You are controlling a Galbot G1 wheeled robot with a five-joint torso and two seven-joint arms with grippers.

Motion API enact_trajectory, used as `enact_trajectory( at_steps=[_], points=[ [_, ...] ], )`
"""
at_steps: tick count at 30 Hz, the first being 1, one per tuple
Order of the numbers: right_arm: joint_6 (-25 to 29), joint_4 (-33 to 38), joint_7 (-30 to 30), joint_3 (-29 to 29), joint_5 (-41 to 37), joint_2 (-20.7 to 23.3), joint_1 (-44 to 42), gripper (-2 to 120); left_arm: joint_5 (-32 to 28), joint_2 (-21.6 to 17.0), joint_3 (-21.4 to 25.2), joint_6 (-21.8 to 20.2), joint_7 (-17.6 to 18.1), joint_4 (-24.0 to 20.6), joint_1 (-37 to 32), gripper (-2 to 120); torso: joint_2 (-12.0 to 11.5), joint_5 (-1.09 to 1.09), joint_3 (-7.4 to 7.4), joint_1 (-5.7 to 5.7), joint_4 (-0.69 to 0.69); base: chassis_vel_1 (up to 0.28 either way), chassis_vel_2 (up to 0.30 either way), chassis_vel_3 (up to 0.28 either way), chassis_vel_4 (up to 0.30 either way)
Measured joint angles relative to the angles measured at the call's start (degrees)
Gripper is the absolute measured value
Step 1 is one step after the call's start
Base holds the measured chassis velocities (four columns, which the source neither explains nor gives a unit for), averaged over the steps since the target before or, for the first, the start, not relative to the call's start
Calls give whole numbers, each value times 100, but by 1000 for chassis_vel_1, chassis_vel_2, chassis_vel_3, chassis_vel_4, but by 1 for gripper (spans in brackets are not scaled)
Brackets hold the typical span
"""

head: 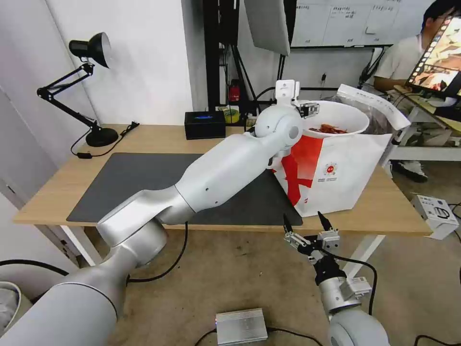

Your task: Pick up the trash from the table and place it into the takeout bag.

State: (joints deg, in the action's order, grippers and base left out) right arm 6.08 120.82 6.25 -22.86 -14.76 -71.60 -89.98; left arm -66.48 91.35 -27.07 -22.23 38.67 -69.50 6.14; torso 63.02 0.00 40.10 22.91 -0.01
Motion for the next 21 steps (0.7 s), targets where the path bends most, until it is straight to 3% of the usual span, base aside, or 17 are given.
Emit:
enact_trajectory(
  at_steps=[9, 13, 16, 21],
  points=[
    [0, 0, 0, 0, 0, 0, 0, 100, 635, -2, 23, 218, -398, 133, 26, 100, 0, 0, 0, 0, 1, 0, 0, 0, 0],
    [0, 0, 0, 0, 0, 0, 0, 100, 1114, -7, 91, 375, -811, 186, -38, 100, 0, 0, 0, 0, 1, 0, 0, 0, 0],
    [0, 0, 0, 0, 0, 0, 0, 100, 2071, -180, 128, 717, -1527, 215, -106, 100, 0, 0, 0, 0, 0, 0, 0, 0, 0],
    [0, 0, 0, 0, 0, 0, 0, 100, 2503, -392, 187, 916, -1826, 137, -210, 100, 0, -1, 0, 0, 1, 0, 0, 0, 0]
  ],
)
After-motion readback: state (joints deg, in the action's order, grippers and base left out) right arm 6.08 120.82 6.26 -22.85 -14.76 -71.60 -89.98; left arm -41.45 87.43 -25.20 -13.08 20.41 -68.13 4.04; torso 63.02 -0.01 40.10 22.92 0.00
